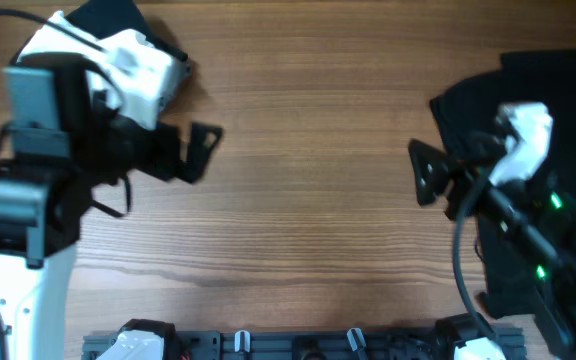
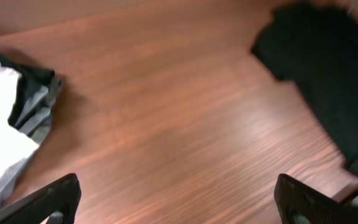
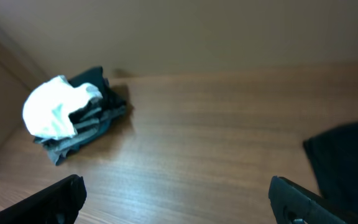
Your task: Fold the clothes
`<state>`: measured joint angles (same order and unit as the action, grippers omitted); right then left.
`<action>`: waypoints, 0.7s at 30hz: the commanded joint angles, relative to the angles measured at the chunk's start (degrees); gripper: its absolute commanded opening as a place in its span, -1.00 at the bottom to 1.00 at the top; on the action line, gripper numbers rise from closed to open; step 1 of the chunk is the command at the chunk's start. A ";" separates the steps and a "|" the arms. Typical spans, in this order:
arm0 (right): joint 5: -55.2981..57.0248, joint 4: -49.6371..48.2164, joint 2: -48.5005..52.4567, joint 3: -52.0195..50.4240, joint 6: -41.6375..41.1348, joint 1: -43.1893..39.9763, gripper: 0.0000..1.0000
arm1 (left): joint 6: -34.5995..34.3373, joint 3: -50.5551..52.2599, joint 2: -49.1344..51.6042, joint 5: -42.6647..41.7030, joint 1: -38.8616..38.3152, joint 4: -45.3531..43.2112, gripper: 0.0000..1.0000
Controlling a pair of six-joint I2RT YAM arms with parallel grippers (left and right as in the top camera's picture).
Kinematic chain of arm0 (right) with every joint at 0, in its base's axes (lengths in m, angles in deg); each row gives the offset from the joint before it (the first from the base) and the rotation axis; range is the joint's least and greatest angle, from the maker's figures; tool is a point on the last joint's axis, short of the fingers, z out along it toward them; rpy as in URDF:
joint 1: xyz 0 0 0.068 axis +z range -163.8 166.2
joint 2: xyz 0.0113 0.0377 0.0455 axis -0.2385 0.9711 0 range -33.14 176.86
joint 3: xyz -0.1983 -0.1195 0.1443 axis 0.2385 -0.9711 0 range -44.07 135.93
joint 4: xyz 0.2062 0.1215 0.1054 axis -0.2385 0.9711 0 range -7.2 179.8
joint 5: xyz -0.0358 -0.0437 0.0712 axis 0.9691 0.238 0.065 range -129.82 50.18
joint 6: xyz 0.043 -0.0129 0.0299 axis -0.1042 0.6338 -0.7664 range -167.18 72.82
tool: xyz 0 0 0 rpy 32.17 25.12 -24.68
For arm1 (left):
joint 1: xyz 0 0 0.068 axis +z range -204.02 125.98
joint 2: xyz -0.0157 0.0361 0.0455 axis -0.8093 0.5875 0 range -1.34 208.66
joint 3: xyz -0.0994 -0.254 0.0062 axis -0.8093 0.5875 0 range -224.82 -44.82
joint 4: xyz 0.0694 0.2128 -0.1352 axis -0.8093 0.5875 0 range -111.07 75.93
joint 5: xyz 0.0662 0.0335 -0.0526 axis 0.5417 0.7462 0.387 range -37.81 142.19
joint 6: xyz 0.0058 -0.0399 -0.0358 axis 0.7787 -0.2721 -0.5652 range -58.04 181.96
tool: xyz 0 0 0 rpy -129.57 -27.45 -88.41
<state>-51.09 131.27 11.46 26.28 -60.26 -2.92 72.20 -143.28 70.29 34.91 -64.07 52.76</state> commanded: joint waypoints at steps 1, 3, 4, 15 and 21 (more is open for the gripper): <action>1.42 2.58 -2.97 0.33 2.40 -0.02 0.98 | -0.81 -0.61 0.07 13.49 -5.73 3.65 1.00; 1.44 4.22 -3.19 0.33 2.40 -0.02 0.99 | -0.81 -0.61 0.22 13.51 -6.60 3.41 1.00; 1.42 5.01 -3.08 0.31 2.40 -0.02 0.99 | -0.81 -0.61 0.22 13.51 -6.73 3.43 1.00; 5.75 8.92 -1.70 0.31 10.78 -0.02 1.00 | -0.81 -0.61 0.22 13.51 -6.73 3.43 1.00; 5.73 -6.05 -7.26 -8.24 24.28 0.04 0.99 | -0.81 -0.61 0.22 13.51 -6.73 3.43 1.00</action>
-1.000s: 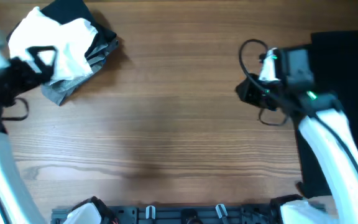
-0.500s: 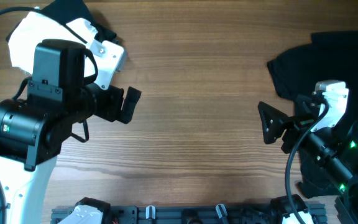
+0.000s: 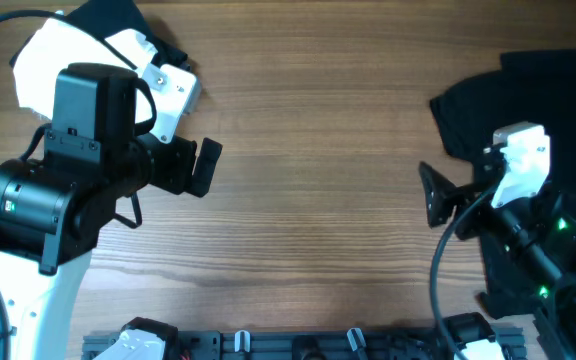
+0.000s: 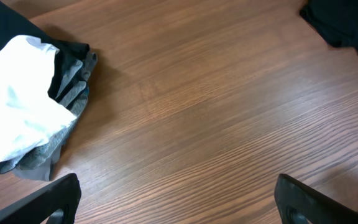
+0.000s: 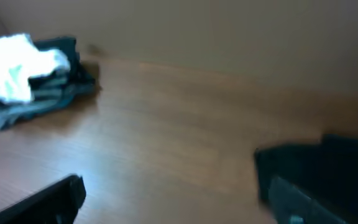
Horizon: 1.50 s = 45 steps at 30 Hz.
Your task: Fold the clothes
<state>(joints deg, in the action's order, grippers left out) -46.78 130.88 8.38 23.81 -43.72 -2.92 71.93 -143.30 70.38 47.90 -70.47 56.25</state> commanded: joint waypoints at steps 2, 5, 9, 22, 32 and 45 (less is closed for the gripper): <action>0.70 -16.65 -10.80 -16.48 7.72 -0.02 0.99 | -0.55 -0.59 0.11 0.52 -0.33 -0.07 1.00; -3.96 -25.18 -21.40 -32.02 7.72 -0.02 0.99 | -0.55 -0.59 0.13 0.52 -0.33 -0.07 1.00; -5.11 -27.69 -34.49 -45.57 4.98 -0.02 0.99 | -0.55 -0.59 0.13 0.52 -0.33 -0.07 1.00; -6.19 -49.51 -41.33 -67.58 3.76 0.02 0.99 | -0.55 -0.59 0.17 0.52 -0.33 -0.07 1.00; -5.97 -49.22 -40.98 -67.58 4.00 0.04 0.99 | -0.55 -0.59 0.17 0.52 -0.33 -0.07 1.00; -5.97 -49.22 -40.98 -67.58 4.02 0.02 1.00 | -2.03 4.92 -8.07 1.97 2.97 -12.46 1.00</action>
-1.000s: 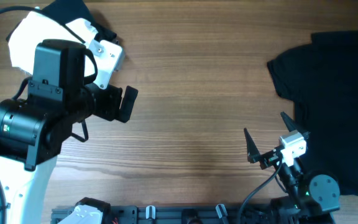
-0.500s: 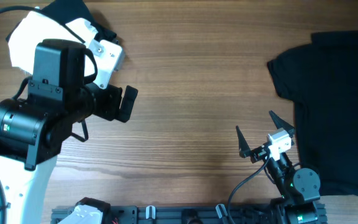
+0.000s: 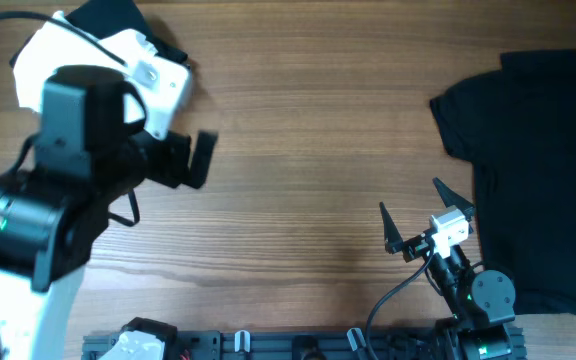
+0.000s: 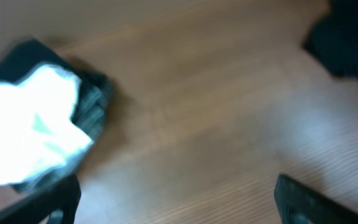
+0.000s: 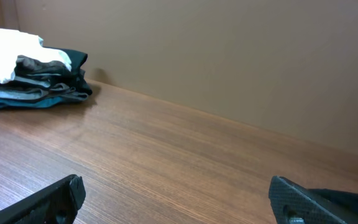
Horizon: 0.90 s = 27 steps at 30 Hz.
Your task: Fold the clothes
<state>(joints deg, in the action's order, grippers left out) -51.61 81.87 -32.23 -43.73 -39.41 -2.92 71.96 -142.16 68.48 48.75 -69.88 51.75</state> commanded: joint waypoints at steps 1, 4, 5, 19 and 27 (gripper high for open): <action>-1.14 -0.22 -0.37 -0.04 -0.28 0.02 0.99 | -4.61 9.92 -10.80 1.16 5.14 -16.61 1.00; -1.14 -0.22 -0.37 -0.04 -0.28 0.04 1.00 | -9.60 23.28 -20.92 1.14 9.51 -27.28 1.00; -1.14 -0.22 -0.37 -0.04 -0.28 0.04 0.99 | -10.95 28.20 -24.87 1.18 10.78 -29.62 1.00; -1.14 -0.22 -0.37 -0.04 -0.28 0.04 0.99 | -16.55 77.83 -68.89 1.16 18.23 -59.14 1.00; -1.14 -0.22 -0.37 -0.04 -0.28 0.04 1.00 | -20.87 96.52 -69.64 -2.12 18.23 -73.94 1.00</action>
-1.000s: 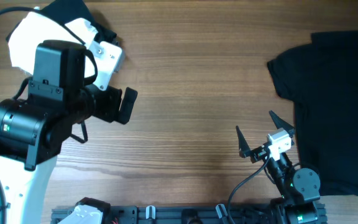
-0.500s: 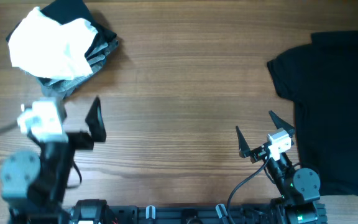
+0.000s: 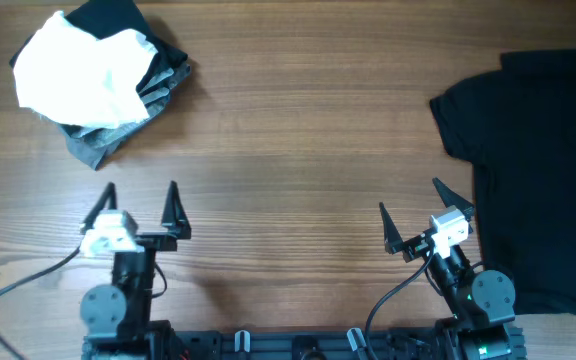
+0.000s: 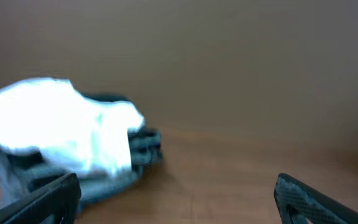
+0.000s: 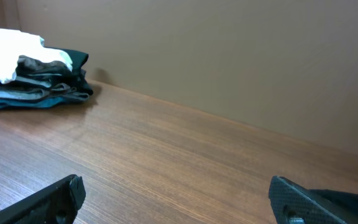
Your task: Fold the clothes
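Observation:
A black T-shirt lies spread flat at the table's right side. A stack of folded clothes with a white garment on top sits at the far left; the stack of folded clothes shows blurred in the left wrist view and small in the right wrist view. My left gripper rests low at the front left, open and empty, pointing toward the back. My right gripper rests at the front right, open and empty, just left of the shirt's lower part.
A brown wall rises behind the wooden table. A dark rail with clips runs along the front edge between the two arm bases.
My left arm has come down from beside the folded stack to its low place at the front left, gripper open. The right arm has not moved.
Both arms were raised, the left beside the folded stack, the right over the black shirt, both grippers open. Then the right arm was down at the front right. Now the left arm is down at the front left too.

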`<state>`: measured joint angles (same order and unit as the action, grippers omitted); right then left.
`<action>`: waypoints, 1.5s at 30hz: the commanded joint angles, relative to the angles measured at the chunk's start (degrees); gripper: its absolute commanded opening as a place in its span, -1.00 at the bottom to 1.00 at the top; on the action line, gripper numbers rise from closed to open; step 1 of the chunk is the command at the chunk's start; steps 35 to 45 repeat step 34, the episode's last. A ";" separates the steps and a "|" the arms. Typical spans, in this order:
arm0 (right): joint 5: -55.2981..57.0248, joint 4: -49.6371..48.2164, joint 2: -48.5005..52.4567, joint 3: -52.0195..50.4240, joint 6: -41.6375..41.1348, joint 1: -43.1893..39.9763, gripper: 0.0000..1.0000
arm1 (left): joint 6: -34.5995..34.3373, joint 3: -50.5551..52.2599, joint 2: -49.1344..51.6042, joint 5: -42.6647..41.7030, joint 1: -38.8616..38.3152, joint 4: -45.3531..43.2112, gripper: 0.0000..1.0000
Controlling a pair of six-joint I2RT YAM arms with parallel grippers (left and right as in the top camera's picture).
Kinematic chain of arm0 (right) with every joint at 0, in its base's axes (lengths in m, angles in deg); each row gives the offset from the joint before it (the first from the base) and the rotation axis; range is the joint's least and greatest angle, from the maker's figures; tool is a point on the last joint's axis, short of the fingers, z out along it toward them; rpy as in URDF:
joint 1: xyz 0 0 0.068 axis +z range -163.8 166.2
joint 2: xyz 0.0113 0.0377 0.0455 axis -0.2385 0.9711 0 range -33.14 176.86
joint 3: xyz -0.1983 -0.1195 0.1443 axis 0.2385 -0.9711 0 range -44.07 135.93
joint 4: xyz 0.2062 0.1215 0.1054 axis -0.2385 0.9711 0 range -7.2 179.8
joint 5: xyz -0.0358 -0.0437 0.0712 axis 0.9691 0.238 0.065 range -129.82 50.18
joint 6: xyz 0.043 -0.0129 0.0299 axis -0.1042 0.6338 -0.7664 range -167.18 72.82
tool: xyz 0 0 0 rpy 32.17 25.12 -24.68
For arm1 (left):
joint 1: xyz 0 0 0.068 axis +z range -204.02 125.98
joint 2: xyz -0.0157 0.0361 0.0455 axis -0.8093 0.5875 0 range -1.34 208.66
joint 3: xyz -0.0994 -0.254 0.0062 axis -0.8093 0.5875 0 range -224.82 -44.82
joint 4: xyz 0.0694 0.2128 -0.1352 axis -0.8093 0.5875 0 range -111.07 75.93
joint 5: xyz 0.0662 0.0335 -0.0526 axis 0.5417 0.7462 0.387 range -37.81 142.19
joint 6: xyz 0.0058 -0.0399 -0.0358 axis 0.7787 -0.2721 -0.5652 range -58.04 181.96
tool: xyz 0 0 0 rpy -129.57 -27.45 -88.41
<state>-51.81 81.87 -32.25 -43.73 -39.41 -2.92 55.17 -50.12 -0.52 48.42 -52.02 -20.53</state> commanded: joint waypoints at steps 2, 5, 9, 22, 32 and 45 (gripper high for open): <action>-0.94 -0.22 -0.35 -0.04 -0.31 0.02 0.99 | -5.64 4.96 -0.63 -1.62 0.37 3.48 1.00; -0.94 -0.22 -0.35 -0.04 -0.28 0.02 0.99 | -5.68 4.96 -0.61 -1.60 0.37 3.37 1.00; -0.94 -0.22 -0.35 -0.04 -0.28 0.02 1.00 | -5.66 4.96 -0.55 -1.60 0.37 3.37 1.00; -0.94 -0.22 -0.35 -0.02 -0.28 0.02 0.99 | -5.66 4.96 -0.55 -1.60 0.37 3.37 1.00; -0.94 -0.22 -0.35 -0.04 -0.31 0.02 0.99 | -5.66 4.96 -0.50 -1.60 0.37 3.37 1.00; -0.94 -0.22 -0.35 -0.04 -0.26 0.04 0.99 | -5.66 4.98 -0.48 -1.60 0.37 3.37 1.00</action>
